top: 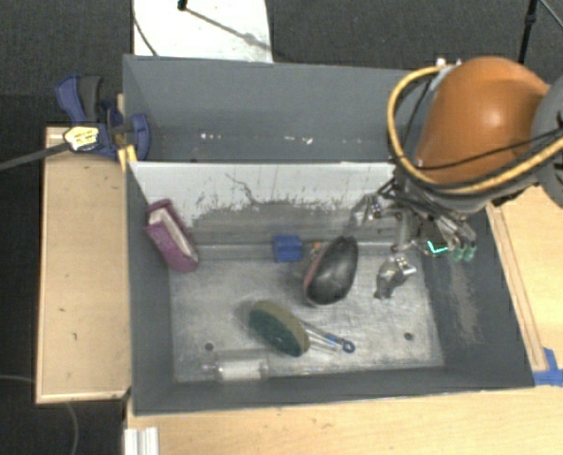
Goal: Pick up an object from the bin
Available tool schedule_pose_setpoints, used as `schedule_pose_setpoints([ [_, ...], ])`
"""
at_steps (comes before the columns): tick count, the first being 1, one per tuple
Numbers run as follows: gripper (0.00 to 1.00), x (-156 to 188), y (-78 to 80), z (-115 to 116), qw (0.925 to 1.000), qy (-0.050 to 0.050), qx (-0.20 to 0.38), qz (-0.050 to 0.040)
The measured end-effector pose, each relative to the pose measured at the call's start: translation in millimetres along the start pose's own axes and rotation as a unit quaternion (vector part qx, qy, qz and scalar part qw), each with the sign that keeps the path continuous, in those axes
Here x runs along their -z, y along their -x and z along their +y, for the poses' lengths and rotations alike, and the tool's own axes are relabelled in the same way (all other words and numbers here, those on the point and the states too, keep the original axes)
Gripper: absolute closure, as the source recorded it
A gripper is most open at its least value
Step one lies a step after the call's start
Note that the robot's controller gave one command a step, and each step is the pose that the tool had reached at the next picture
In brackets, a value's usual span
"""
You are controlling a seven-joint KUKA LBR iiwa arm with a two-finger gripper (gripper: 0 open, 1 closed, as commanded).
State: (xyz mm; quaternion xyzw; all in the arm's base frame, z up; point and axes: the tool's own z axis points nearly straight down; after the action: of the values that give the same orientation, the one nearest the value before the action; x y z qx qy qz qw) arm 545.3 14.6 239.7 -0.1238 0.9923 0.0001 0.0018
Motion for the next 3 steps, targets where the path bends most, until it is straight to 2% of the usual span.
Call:
schedule_pose_setpoints([
  [1,0.00,-46,17.7,-17,0.9967,0.000,0.082,0.0018],
  [2,0.00,-139,20.9,44,0.9742,0.002,0.226,0.0023],
  [3,0.00,-155,-3.4,111,0.9416,0.002,0.337,-0.0003],
])
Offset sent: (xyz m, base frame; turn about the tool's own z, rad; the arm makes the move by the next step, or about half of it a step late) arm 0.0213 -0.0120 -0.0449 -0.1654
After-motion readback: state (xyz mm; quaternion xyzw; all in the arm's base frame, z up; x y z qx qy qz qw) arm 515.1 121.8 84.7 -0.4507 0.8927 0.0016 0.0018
